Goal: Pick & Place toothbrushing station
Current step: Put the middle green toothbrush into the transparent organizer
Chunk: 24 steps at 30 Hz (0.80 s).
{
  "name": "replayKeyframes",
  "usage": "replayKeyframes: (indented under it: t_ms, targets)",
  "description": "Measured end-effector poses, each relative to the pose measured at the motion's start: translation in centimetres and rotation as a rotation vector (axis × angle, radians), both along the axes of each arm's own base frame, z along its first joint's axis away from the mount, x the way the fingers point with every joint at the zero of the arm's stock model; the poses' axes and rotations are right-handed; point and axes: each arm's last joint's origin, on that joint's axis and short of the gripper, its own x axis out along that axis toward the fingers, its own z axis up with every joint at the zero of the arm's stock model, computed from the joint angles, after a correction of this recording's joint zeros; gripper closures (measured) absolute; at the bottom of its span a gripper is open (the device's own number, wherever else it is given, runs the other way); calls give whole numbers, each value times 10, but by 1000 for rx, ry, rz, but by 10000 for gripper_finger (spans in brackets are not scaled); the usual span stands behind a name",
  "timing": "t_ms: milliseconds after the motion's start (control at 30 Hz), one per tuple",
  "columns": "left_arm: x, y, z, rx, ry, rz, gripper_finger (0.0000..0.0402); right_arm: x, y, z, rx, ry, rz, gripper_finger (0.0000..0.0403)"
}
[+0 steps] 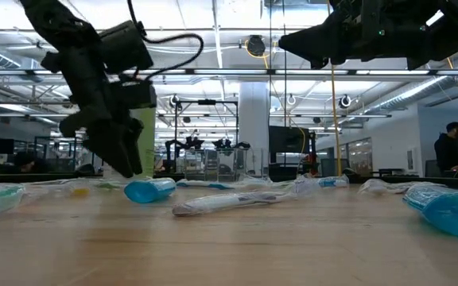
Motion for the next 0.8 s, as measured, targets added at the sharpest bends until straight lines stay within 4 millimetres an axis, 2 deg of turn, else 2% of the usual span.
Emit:
replayKeyframes:
  t_ms: [267,633,800]
  targets:
    - [4,0,-14,18,48,-44,200,0,0,0,-11,-1,0,348]
    - [6,0,-14,-22,29,23,343,0,0,0,-11,-1,0,348]
    - [26,-2,9,-6,-95,33,392,0,0,0,-12,-1,0,348]
